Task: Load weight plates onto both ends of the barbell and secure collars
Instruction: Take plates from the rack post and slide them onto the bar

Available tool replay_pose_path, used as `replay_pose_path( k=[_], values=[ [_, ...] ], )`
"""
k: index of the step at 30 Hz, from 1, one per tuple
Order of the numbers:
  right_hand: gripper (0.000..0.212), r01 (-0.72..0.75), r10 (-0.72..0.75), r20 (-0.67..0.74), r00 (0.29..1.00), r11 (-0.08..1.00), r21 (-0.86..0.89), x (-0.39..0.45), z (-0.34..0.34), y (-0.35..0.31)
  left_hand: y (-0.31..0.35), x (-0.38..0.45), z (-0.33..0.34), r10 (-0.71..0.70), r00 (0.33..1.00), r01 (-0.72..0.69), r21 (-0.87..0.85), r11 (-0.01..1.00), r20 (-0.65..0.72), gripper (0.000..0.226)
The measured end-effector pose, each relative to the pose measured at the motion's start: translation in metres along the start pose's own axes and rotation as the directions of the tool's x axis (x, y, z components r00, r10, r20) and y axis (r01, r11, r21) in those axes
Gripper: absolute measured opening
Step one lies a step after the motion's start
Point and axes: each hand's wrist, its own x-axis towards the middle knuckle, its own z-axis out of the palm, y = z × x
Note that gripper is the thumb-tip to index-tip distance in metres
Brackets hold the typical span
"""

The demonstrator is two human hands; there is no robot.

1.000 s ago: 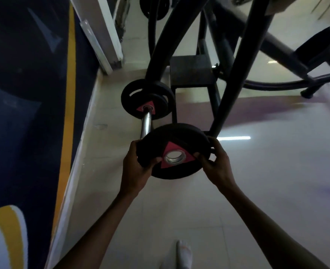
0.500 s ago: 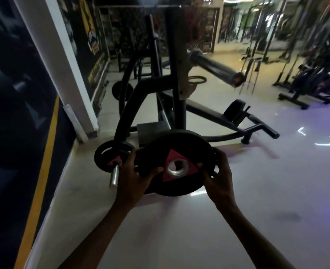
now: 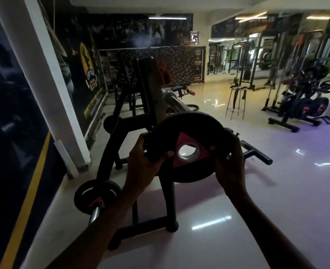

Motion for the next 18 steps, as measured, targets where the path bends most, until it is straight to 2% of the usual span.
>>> replay_pose_path(
  k=[7, 18],
  values=[
    [0.051, -0.020, 0.020, -0.027, 0.999, 1.000, 0.016, 0.084, 0.001, 0.051, -0.003, 0.066, 0.052, 0.024, 0.995, -0.021, 0.038, 0.999, -0.093, 0.075],
    [0.049, 0.074, -0.076, 0.044, 0.996, 0.996, 0.043, 0.114, -0.007, 0.086, -0.004, 0.072, 0.075, 0.081, 0.993, -0.078, 0.039, 0.996, -0.087, 0.064]
  ],
)
